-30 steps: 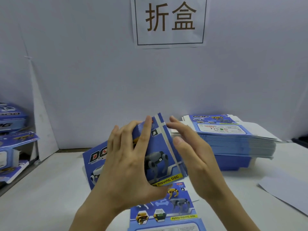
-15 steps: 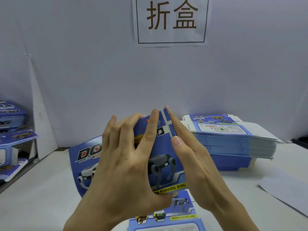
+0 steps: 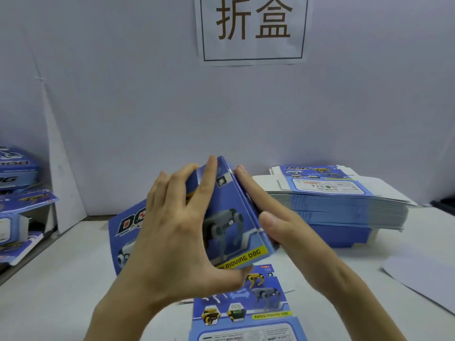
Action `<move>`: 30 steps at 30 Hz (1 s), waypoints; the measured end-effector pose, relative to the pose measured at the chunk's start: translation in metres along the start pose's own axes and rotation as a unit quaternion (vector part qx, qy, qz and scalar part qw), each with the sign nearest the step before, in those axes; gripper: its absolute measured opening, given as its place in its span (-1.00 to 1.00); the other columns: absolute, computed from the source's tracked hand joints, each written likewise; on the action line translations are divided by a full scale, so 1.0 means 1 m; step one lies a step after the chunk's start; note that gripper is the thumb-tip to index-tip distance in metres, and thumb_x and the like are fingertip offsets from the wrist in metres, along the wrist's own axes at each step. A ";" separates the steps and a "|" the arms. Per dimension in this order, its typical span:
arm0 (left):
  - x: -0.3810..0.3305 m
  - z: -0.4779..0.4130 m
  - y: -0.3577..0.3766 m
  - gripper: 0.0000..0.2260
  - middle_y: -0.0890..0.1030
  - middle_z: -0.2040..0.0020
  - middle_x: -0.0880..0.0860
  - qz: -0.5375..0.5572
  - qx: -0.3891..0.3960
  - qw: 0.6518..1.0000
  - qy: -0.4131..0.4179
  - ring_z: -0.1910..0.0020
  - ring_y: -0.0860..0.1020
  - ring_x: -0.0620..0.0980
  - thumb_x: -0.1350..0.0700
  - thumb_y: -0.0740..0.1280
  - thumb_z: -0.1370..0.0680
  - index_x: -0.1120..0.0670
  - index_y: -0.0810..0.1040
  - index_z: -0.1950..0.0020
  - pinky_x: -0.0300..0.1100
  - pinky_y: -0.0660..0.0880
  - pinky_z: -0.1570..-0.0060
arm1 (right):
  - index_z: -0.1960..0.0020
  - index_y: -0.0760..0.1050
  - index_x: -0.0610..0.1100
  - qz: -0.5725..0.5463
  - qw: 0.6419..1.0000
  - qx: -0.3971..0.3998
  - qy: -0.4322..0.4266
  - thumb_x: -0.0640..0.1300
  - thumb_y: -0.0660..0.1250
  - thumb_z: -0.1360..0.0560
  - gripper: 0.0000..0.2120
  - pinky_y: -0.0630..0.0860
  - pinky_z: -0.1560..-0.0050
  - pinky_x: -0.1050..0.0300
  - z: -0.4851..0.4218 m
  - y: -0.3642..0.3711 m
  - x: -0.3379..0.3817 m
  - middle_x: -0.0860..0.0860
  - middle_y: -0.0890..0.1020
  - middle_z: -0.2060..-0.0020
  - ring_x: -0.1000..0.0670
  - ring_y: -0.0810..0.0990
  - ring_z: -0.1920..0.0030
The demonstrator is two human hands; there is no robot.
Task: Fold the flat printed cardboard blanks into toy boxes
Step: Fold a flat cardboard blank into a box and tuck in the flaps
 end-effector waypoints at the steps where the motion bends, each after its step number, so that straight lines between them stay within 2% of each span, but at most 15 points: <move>1: 0.003 0.001 0.003 0.13 0.32 -0.33 0.12 0.010 0.006 1.000 -0.010 -0.30 0.30 0.13 -0.43 0.31 -0.14 0.10 0.08 -0.57 0.12 0.26 -0.36 | -0.53 0.11 0.17 0.013 1.000 -0.002 0.010 0.15 0.19 -0.48 -0.36 0.08 -0.51 -0.12 0.001 0.000 -0.004 0.27 0.15 -0.51 0.18 0.08 -0.52; 4: 0.008 0.003 0.004 0.11 0.35 -0.31 0.14 0.014 -0.003 1.000 -0.022 -0.27 0.34 0.14 -0.41 0.27 -0.15 0.13 0.11 -0.57 0.04 0.28 -0.30 | -0.53 -0.04 0.29 0.107 0.994 -0.013 0.015 0.24 0.21 -0.48 -0.30 0.09 -0.50 -0.08 0.001 0.005 -0.008 0.34 0.05 -0.51 0.25 0.01 -0.52; 7: 0.010 0.005 0.003 0.08 0.39 -0.29 0.21 -0.005 -0.007 1.000 -0.012 -0.25 0.36 0.20 -0.39 0.26 -0.16 0.19 0.16 -0.54 0.19 0.34 -0.29 | -0.50 -0.20 0.35 0.165 0.986 0.012 0.023 0.29 0.28 -0.43 -0.17 0.04 -0.50 0.05 0.001 0.013 -0.010 0.42 -0.08 -0.49 0.34 -0.10 -0.49; 10: 0.012 0.005 0.004 0.07 0.41 -0.28 0.27 -0.030 -0.001 1.000 0.001 -0.27 0.37 0.27 -0.40 0.26 -0.19 0.22 0.18 -0.53 0.24 0.26 -0.34 | -0.48 -0.31 0.31 0.225 0.973 0.031 0.034 0.25 0.36 -0.44 -0.06 -0.06 -0.51 0.11 0.002 0.016 -0.010 0.48 -0.23 -0.44 0.38 -0.24 -0.46; 13: 0.011 0.005 0.006 0.10 0.41 -0.29 0.27 -0.036 -0.003 0.999 0.004 -0.30 0.33 0.25 -0.46 0.23 -0.20 0.22 0.16 -0.54 0.19 0.19 -0.38 | -0.49 -0.36 0.26 0.279 0.959 0.040 0.025 0.27 0.35 -0.43 -0.02 -0.15 -0.48 0.10 0.002 0.018 -0.005 0.49 -0.32 -0.41 0.38 -0.33 -0.43; 16: 0.010 0.005 0.007 0.12 0.40 -0.31 0.26 -0.022 -0.004 1.000 0.004 -0.32 0.32 0.25 -0.48 0.23 -0.19 0.21 0.13 -0.54 0.17 0.18 -0.39 | -0.47 -0.40 0.29 0.304 0.951 0.040 0.035 0.33 0.32 -0.41 -0.01 -0.18 -0.50 0.02 0.002 0.016 -0.004 0.47 -0.37 -0.40 0.35 -0.40 -0.42; 20: 0.010 0.005 0.009 0.05 0.41 -0.30 0.29 -0.012 -0.011 1.000 0.010 -0.32 0.34 0.29 -0.41 0.24 -0.22 0.22 0.15 -0.53 0.20 0.19 -0.37 | -0.46 -0.39 0.30 0.299 0.953 0.042 0.033 0.29 0.30 -0.44 -0.06 -0.15 -0.53 -0.07 0.001 0.016 -0.006 0.46 -0.37 -0.41 0.33 -0.41 -0.43; 24: 0.009 0.004 0.011 0.05 0.36 -0.34 0.24 0.014 -0.016 1.000 0.013 -0.34 0.30 0.22 -0.38 0.27 -0.22 0.18 0.08 -0.54 0.23 0.18 -0.40 | -0.46 -0.39 0.30 0.299 0.953 0.039 0.022 0.29 0.29 -0.46 -0.08 -0.10 -0.53 -0.11 0.001 0.015 -0.008 0.41 -0.36 -0.44 0.29 -0.39 -0.45; 27: 0.007 0.005 0.012 0.12 0.29 -0.37 0.20 0.036 -0.024 0.999 0.012 -0.33 0.31 0.24 -0.42 0.31 -0.20 0.17 0.04 -0.57 0.33 0.34 -0.28 | -0.49 -0.31 0.32 0.275 0.961 0.025 0.012 0.28 0.34 -0.41 -0.05 -0.01 -0.52 -0.10 0.002 0.012 -0.005 0.38 -0.31 -0.47 0.27 -0.33 -0.48; 30: 0.006 0.004 0.014 0.11 0.27 -0.38 0.20 0.043 -0.030 0.999 0.010 -0.33 0.29 0.21 -0.40 0.31 -0.21 0.20 0.05 -0.56 0.37 0.36 -0.23 | -0.53 -0.18 0.27 0.237 0.971 0.014 0.009 0.17 0.40 -0.41 -0.07 0.07 -0.51 -0.01 0.003 0.008 -0.006 0.38 -0.22 -0.49 0.29 -0.22 -0.50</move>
Point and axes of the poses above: each hand's wrist, its own z-axis away from the middle knuckle, its own y-axis out of the palm, x = y × z, the point moved 4 cm from there along -z, towards the middle knuckle
